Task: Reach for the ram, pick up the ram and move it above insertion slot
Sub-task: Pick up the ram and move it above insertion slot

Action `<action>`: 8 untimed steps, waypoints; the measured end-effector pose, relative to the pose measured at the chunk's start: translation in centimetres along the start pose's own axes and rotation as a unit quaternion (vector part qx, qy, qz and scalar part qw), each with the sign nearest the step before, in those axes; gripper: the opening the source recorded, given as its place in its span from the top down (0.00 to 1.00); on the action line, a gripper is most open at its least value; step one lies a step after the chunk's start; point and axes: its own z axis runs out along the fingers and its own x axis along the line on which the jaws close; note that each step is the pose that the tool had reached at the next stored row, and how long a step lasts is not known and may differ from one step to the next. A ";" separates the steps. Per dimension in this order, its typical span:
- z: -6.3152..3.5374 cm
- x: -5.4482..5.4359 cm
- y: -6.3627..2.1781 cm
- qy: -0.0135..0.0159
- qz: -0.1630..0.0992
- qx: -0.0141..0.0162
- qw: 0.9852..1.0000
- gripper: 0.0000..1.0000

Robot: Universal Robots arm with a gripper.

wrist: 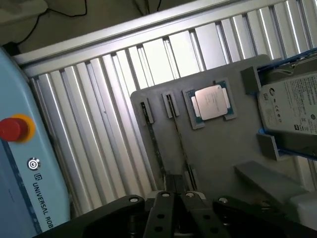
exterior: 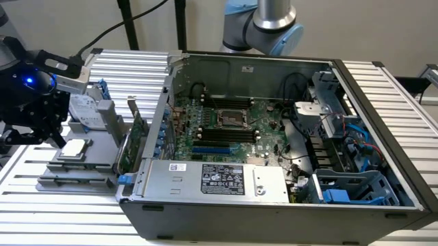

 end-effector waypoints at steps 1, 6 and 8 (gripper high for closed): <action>0.06 0.0 0.00 0.000 -0.009 0.000 1.000 0.89; 0.31 0.0 -0.01 0.001 -0.054 0.000 0.999 0.89; 0.39 0.0 -0.01 0.001 -0.072 0.000 0.997 0.89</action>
